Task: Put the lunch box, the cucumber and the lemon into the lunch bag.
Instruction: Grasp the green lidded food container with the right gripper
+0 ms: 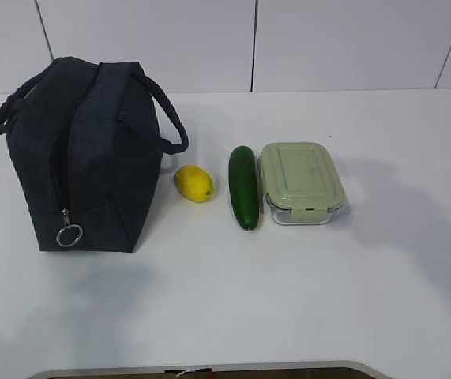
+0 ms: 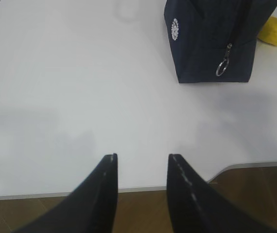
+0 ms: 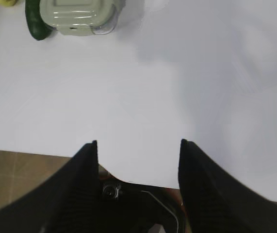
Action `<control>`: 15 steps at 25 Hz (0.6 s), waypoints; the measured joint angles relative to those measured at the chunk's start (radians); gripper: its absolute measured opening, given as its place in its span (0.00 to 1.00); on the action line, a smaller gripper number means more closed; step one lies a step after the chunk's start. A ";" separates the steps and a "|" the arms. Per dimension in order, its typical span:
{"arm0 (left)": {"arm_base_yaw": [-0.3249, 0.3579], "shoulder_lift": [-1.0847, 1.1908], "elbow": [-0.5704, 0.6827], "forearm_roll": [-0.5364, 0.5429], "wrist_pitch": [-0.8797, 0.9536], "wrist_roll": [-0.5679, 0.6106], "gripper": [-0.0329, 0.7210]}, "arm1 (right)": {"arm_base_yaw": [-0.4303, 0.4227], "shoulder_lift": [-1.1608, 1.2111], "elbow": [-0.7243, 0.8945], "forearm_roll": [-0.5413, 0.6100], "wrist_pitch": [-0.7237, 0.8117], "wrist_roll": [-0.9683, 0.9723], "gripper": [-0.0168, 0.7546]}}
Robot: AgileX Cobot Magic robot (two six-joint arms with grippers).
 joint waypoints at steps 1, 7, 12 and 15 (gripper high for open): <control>0.000 0.000 0.000 0.000 0.000 0.000 0.36 | 0.000 0.034 -0.023 0.023 0.014 -0.017 0.58; 0.000 0.000 0.000 0.000 0.000 0.000 0.36 | 0.000 0.219 -0.108 0.203 0.062 -0.168 0.58; 0.000 0.000 0.000 0.000 0.000 0.000 0.36 | 0.000 0.361 -0.144 0.360 0.118 -0.297 0.58; 0.000 0.000 0.000 0.000 0.000 0.000 0.36 | 0.000 0.423 -0.153 0.466 0.142 -0.376 0.58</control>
